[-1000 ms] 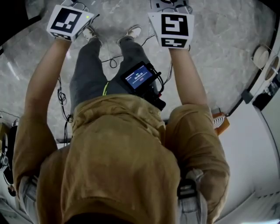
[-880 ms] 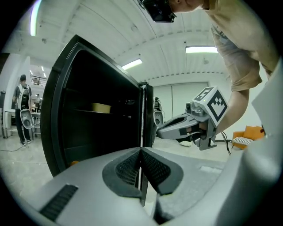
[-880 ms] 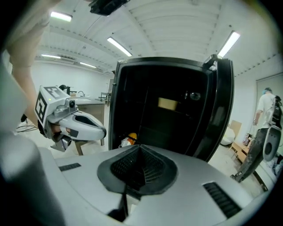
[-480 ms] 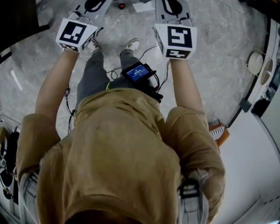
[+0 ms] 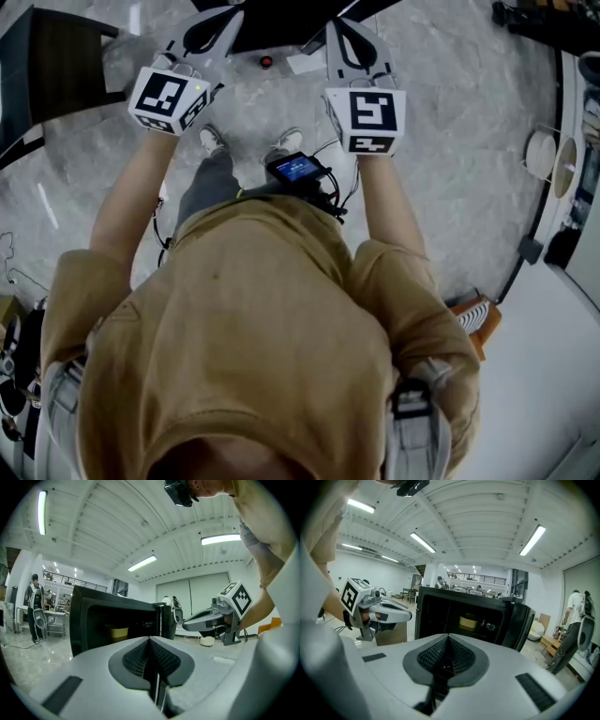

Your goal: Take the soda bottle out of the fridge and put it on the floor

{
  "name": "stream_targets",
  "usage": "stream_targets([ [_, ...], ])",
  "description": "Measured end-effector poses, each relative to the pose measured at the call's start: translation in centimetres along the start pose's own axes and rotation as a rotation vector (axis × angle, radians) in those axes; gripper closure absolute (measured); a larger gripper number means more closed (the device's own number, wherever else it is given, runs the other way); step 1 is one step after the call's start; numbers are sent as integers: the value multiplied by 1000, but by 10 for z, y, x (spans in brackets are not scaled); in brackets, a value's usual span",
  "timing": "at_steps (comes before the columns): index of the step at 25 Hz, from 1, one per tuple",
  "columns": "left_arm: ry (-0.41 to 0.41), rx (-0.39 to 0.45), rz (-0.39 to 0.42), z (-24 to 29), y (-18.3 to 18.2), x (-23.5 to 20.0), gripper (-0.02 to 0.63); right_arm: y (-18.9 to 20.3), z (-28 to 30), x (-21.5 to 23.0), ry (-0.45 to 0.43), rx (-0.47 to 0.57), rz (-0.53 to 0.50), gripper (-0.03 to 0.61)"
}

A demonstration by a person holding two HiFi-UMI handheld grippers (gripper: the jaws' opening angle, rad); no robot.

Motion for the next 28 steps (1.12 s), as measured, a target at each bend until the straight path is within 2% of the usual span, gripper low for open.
stream_targets([
  [8,13,83,72,-38,-60,30,618,-38,-40,0,16,64,15,578],
  [11,32,98,97,-26,-72,21,618,-37,-23,16,33,73,20,578],
  [14,35,121,102,-23,-78,13,618,-40,-16,24,56,97,30,578],
  [20,13,144,83,-35,-95,19,618,-46,-39,31,77,123,34,578],
  [25,-25,183,66,-52,-111,11,618,-47,-52,43,118,141,70,578],
  [28,-50,201,58,-66,-126,6,618,-63,-62,55,150,186,82,578],
])
Point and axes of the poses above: the fingertips, and each gripper's own axes: z forward along the fingers, x to its right, y out of its underside, the point moved 7 cm from there along -z, backward along the fingers, and after that the axes turned 13 degrees about -z, right-handed, at the moved point
